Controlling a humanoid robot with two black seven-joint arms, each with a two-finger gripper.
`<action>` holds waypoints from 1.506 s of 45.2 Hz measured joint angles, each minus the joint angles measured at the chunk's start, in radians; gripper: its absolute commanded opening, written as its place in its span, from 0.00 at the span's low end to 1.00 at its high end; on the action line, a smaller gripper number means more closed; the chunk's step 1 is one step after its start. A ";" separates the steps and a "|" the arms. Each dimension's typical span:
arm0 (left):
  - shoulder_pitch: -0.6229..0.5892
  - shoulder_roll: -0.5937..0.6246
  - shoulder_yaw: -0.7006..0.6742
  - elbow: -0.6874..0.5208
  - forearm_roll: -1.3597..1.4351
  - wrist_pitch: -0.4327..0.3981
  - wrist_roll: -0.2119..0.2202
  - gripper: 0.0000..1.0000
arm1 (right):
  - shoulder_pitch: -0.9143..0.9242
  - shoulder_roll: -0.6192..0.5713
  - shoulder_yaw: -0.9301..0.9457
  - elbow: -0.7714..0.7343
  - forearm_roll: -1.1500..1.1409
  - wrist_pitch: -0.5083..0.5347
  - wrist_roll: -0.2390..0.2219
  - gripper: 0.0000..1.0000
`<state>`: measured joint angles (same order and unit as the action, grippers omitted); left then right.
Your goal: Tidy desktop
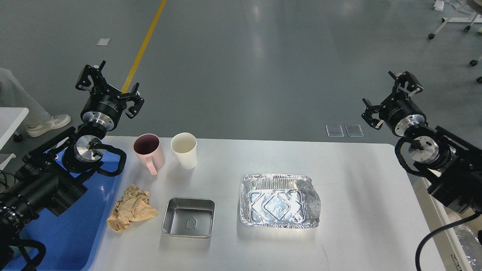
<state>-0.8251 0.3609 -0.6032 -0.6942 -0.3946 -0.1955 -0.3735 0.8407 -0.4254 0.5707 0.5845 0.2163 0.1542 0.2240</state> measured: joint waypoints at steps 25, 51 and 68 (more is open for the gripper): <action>-0.007 0.003 -0.057 0.063 0.004 -0.043 0.037 0.98 | -0.003 0.004 -0.004 -0.001 -0.005 -0.002 0.000 1.00; 0.038 0.054 -0.070 0.074 0.350 -0.097 0.063 0.98 | -0.003 0.039 -0.008 -0.013 -0.011 -0.007 0.000 1.00; 0.036 0.192 0.025 -0.037 0.451 -0.026 0.099 0.97 | -0.003 0.040 -0.008 -0.012 -0.020 -0.005 0.000 1.00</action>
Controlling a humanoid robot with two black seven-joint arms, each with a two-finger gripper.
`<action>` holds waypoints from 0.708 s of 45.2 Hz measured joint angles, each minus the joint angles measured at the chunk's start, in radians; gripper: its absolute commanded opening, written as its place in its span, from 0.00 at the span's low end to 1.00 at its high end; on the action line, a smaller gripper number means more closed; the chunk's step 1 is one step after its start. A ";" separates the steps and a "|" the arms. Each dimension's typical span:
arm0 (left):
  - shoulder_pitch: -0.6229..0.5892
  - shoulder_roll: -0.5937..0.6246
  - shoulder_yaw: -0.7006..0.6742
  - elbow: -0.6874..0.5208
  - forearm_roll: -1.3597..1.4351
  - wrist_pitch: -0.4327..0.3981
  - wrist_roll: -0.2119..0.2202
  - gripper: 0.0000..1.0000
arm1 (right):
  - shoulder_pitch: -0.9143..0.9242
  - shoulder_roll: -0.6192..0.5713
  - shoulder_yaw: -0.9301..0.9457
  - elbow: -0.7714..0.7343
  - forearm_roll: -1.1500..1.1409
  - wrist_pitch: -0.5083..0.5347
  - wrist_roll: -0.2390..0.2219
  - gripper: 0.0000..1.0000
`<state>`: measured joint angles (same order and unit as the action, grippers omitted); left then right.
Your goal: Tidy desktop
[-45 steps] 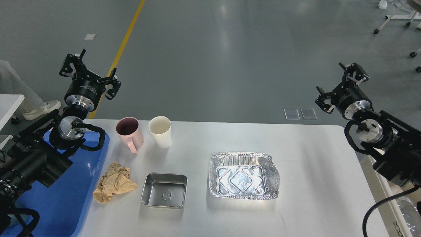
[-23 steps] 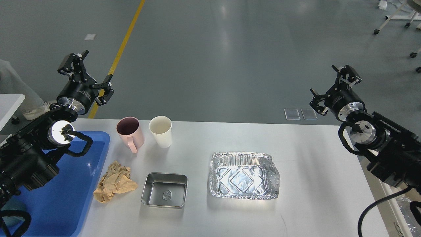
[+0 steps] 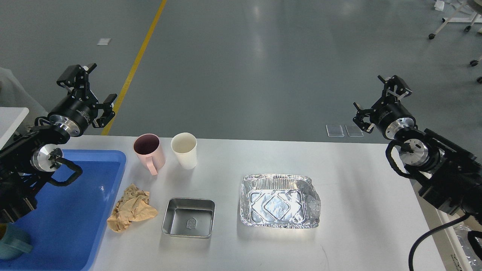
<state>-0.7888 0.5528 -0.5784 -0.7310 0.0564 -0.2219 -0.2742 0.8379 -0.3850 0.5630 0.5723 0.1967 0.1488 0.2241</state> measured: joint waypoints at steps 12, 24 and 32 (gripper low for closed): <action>-0.001 0.131 0.086 -0.174 0.062 0.117 0.116 0.94 | -0.001 0.013 0.000 0.000 -0.002 0.002 0.001 1.00; -0.003 0.290 0.177 -0.406 0.266 0.253 0.159 0.94 | -0.011 0.032 -0.001 0.003 -0.003 0.004 0.002 1.00; -0.002 0.432 0.182 -0.597 0.332 0.288 0.235 0.94 | -0.018 0.035 -0.002 0.003 -0.003 0.006 0.002 1.00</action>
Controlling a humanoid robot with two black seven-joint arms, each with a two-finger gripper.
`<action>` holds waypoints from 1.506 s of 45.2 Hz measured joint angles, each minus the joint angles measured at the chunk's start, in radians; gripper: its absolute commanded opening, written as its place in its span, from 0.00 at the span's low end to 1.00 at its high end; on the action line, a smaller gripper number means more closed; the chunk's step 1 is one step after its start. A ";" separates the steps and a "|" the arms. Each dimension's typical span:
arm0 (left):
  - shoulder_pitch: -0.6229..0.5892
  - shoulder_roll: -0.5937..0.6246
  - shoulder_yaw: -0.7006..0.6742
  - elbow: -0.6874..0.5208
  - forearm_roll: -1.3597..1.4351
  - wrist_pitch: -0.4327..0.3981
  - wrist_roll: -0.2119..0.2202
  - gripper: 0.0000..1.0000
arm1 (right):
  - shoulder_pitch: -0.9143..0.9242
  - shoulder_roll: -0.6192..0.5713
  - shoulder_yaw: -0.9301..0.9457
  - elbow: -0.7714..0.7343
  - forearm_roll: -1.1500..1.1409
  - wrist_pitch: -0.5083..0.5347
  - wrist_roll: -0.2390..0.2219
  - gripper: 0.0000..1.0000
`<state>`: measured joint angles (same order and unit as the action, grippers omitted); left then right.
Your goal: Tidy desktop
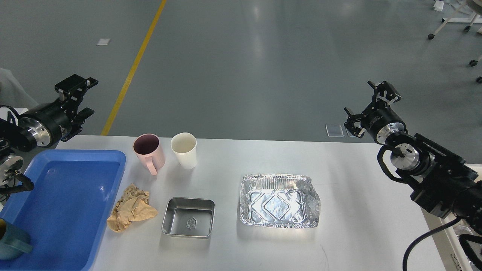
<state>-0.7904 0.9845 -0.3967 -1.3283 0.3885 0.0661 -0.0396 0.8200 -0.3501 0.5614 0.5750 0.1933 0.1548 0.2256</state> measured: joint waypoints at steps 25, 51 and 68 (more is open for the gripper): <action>0.088 0.366 0.101 -0.220 0.039 -0.022 0.030 0.96 | -0.009 0.005 -0.001 0.000 -0.004 0.003 0.000 1.00; 0.193 0.417 0.106 -0.258 0.128 -0.018 0.027 0.96 | -0.013 0.016 -0.002 0.000 -0.043 0.003 -0.001 1.00; 0.189 0.401 0.098 -0.270 0.133 -0.058 0.031 0.95 | -0.021 0.016 -0.002 0.000 -0.044 0.003 -0.001 1.00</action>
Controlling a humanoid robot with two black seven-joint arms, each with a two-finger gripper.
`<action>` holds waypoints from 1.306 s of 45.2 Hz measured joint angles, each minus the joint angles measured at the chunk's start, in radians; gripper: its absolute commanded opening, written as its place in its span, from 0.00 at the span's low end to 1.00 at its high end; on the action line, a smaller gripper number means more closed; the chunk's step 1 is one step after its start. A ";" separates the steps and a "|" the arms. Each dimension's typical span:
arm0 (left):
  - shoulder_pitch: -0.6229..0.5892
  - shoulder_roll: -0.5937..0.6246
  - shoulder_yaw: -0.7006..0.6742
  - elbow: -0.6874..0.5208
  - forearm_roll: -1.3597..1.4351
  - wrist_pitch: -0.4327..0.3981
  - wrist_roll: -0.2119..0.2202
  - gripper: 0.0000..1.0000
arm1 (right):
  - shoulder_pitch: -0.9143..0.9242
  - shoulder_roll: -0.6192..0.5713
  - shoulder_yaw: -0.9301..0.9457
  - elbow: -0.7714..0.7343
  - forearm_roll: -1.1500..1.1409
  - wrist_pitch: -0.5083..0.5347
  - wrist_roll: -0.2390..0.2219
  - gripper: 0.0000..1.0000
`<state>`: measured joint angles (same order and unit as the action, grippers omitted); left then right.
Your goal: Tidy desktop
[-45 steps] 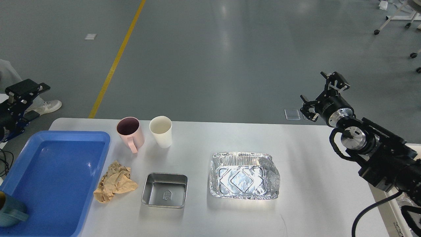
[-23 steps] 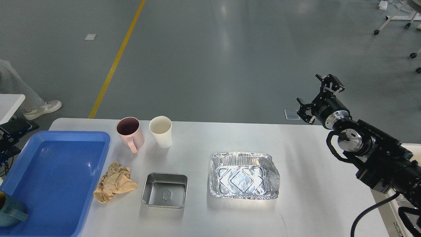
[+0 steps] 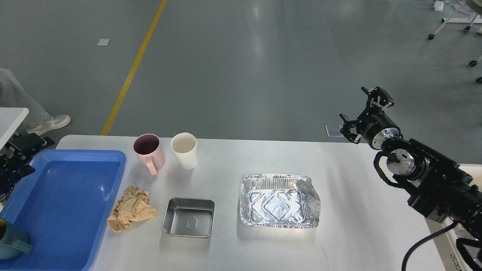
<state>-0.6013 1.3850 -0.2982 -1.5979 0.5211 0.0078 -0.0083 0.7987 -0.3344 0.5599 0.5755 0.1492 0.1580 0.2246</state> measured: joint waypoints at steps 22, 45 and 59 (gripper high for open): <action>-0.015 0.215 -0.127 -0.014 -0.007 -0.383 -0.122 0.92 | -0.003 0.000 0.000 0.000 0.000 0.001 0.000 1.00; -0.016 0.237 -0.131 -0.009 -0.010 -0.403 -0.115 0.91 | -0.005 0.000 0.000 -0.002 0.000 0.003 -0.001 1.00; -0.013 -0.016 -0.133 0.099 0.002 -0.260 -0.048 0.92 | -0.011 -0.001 0.000 0.002 -0.002 0.003 -0.001 1.00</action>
<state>-0.6141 1.3692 -0.4313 -1.4989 0.5231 -0.2519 -0.0562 0.7880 -0.3353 0.5599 0.5771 0.1471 0.1611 0.2239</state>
